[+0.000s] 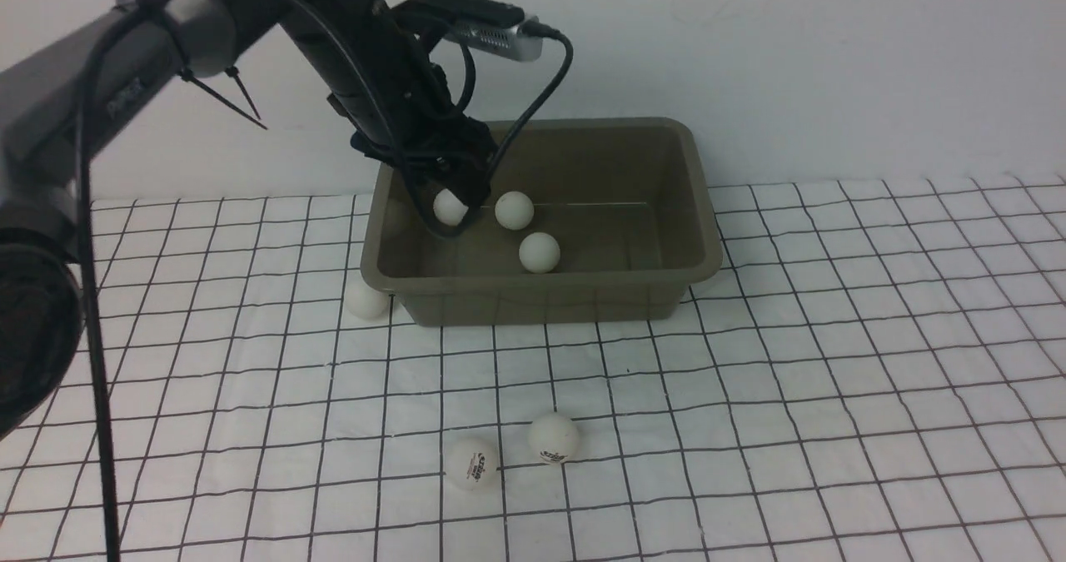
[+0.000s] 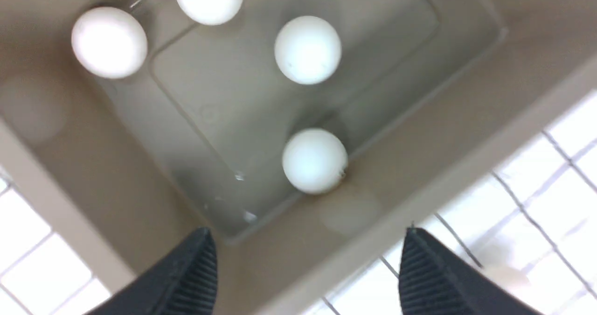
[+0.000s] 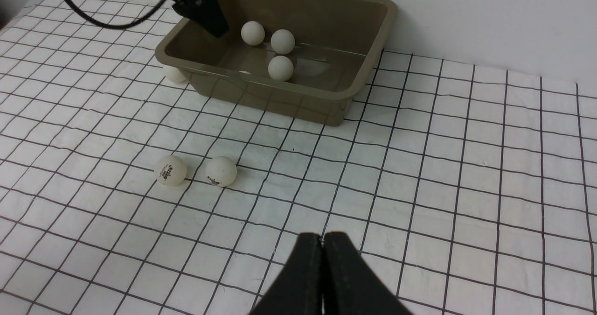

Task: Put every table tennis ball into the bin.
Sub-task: Use the left arm to clamp the table tennis ball closest to it

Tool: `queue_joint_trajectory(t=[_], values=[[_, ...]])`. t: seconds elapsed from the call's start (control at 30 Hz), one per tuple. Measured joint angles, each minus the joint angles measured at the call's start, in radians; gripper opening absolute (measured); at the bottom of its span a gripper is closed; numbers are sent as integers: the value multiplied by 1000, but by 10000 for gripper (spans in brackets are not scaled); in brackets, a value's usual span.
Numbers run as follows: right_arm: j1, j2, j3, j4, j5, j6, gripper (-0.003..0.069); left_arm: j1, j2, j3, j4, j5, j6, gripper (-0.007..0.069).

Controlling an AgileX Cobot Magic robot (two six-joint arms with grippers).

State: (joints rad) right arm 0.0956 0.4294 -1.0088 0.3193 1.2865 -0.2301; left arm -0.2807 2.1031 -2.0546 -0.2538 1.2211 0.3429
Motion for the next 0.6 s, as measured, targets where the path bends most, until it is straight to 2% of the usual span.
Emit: queue_joint_trajectory(t=[0.27,0.3,0.43,0.53,0.6], values=[[0,1,0,0,0,-19,-7,0,-155,196,-22,5,-28,469],[0,1,0,0,0,-21,-7,0,-221,327,-28,5,-8,469],[0,1,0,0,0,-22,-7,0,-327,552,-40,-4,18,469],[0,4,0,0,0,-23,-7,0,-385,741,-78,-122,41,469],[0,4,0,1,0,-23,-7,-1,-388,781,-92,-163,52,469]])
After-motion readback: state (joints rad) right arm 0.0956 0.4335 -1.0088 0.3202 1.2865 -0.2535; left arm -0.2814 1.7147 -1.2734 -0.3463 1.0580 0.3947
